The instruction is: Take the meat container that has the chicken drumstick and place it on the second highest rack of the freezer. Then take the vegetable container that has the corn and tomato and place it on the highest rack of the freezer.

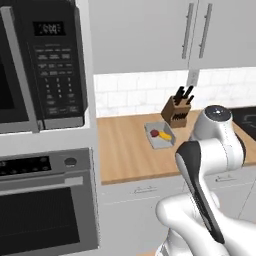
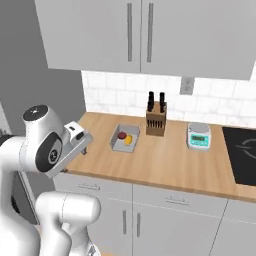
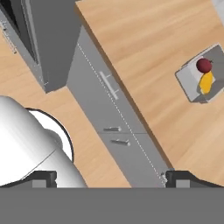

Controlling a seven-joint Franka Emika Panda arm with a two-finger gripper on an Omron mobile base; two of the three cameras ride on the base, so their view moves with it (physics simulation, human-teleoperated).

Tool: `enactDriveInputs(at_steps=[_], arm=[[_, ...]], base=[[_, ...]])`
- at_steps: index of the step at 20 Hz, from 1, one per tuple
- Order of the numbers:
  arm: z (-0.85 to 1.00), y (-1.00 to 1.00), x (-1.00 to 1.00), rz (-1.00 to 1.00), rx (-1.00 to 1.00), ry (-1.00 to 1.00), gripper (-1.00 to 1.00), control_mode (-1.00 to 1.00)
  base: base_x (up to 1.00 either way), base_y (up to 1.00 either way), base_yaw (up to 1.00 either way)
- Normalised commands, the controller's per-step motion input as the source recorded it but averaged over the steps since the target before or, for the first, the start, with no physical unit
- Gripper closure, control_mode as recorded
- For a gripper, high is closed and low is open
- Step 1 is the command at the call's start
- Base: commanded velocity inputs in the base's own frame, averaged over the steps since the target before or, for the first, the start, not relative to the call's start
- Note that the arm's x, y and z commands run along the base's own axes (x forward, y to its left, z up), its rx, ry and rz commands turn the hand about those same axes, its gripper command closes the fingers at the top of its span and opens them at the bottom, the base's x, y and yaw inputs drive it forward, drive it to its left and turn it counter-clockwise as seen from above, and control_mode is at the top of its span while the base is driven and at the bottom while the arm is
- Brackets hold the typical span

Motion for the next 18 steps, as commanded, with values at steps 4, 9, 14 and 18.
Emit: enactDriveInputs(at_steps=[4, 9, 14, 18], arm=[[0.0, 0.0, 0.0, 0.0, 0.0, 0.0, -1.0, 1.0], [0.0, 0.0, 0.0, 0.0, 0.0, 0.0, -1.0, 1.0], [0.0, 0.0, 0.0, 0.0, 0.0, 0.0, -1.0, 1.0], [0.0, 0.0, 0.0, 0.0, 0.0, 0.0, -1.0, 1.0]], base=[[0.69, -0.05, 0.05], [0.6, -0.07, 0.01], [0.36, -0.15, 0.0], [0.1, 0.0, 0.0]])
